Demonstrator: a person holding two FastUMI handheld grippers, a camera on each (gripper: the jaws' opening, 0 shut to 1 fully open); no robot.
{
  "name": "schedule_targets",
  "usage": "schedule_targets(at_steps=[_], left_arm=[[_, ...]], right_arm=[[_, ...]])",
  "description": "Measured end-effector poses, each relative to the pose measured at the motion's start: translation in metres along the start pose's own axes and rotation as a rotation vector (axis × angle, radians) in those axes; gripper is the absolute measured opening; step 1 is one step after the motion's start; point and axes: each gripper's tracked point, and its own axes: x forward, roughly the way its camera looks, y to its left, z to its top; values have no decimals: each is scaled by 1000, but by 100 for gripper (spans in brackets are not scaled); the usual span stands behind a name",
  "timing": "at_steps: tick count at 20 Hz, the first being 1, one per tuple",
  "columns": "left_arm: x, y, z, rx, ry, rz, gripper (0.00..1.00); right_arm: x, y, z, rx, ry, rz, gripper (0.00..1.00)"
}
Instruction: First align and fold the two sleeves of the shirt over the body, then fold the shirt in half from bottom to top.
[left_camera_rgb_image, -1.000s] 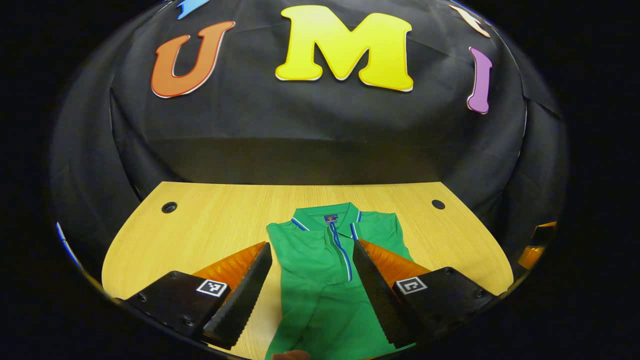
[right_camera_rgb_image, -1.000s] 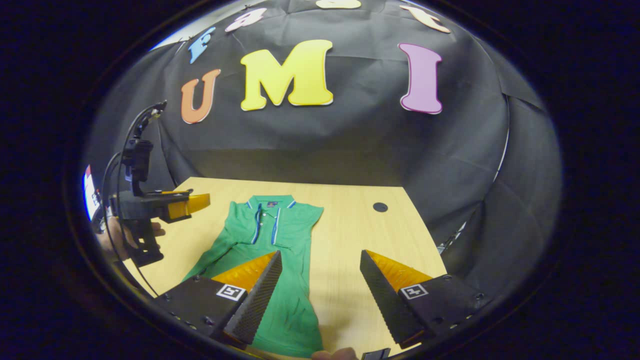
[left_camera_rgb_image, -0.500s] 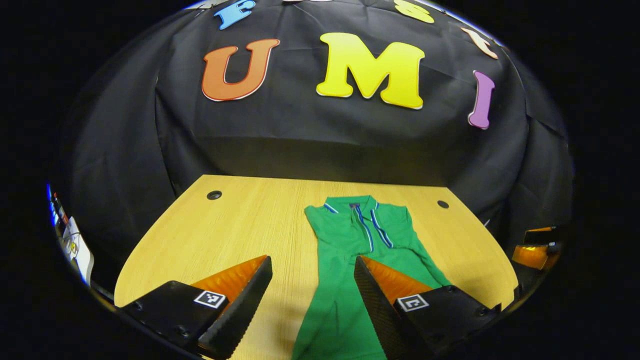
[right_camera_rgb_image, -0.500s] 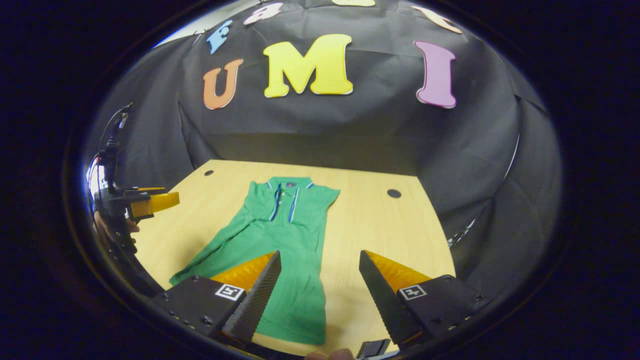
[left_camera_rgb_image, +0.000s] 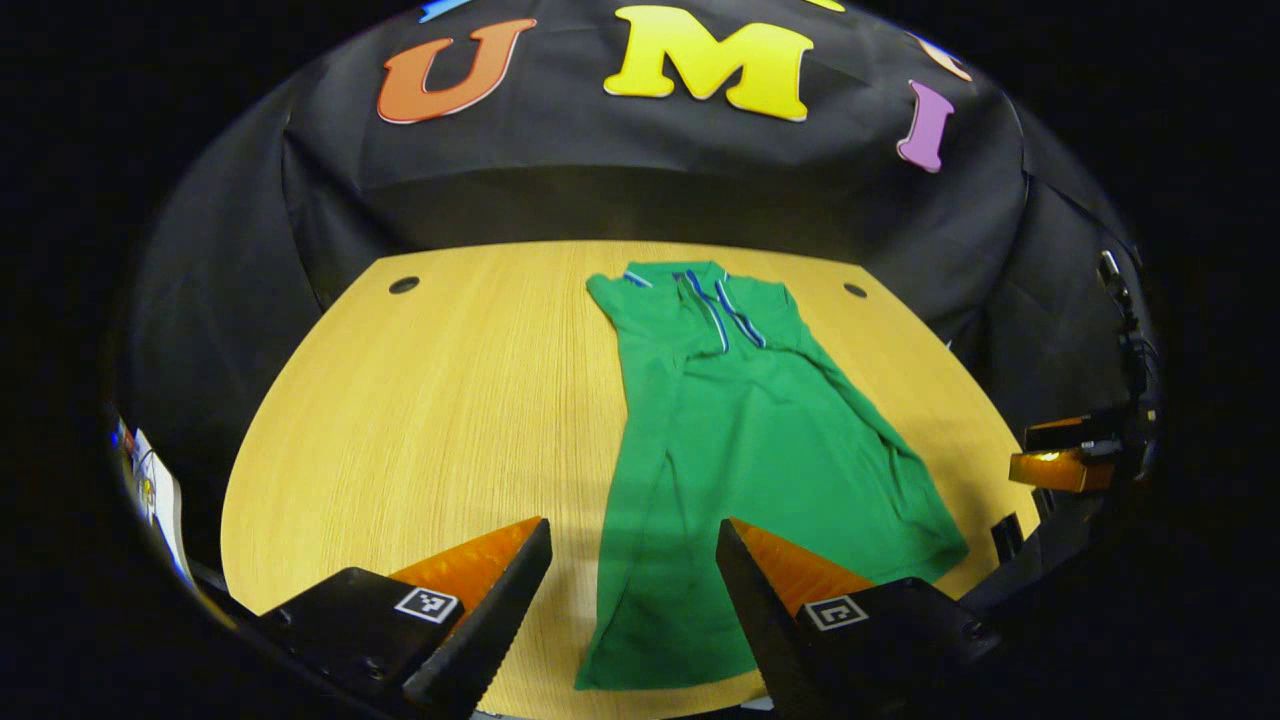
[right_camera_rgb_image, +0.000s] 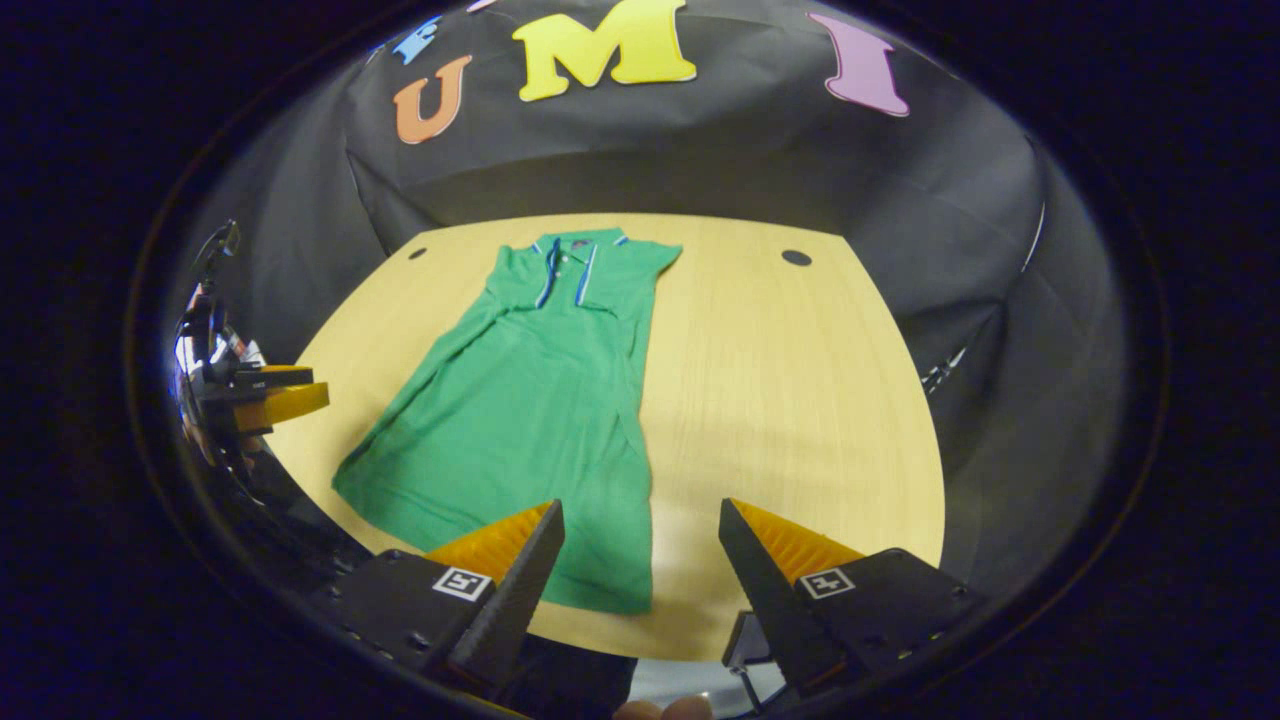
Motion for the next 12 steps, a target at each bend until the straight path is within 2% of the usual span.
schedule_targets(at_steps=[1, 4, 6, 10, 12], left_arm=[[2, 1, -14, -1, 37, -8, 100], [9, 11, -50, 1, 144, -38, 100], [9, 21, -65, -4, 210, -24, 100], [11, 24, -76, -43, 249, -11, 100], [11, 24, -79, -40, 261, -10, 100]], right_arm=[[4, -3, -10, -5, 28, -5, 96], [21, -5, -41, -37, 115, -12, 96], [34, -4, -58, -84, 170, -19, 96], [43, 1, -79, -56, 236, 1, 94], [49, 2, -79, -43, 245, 2, 97]])
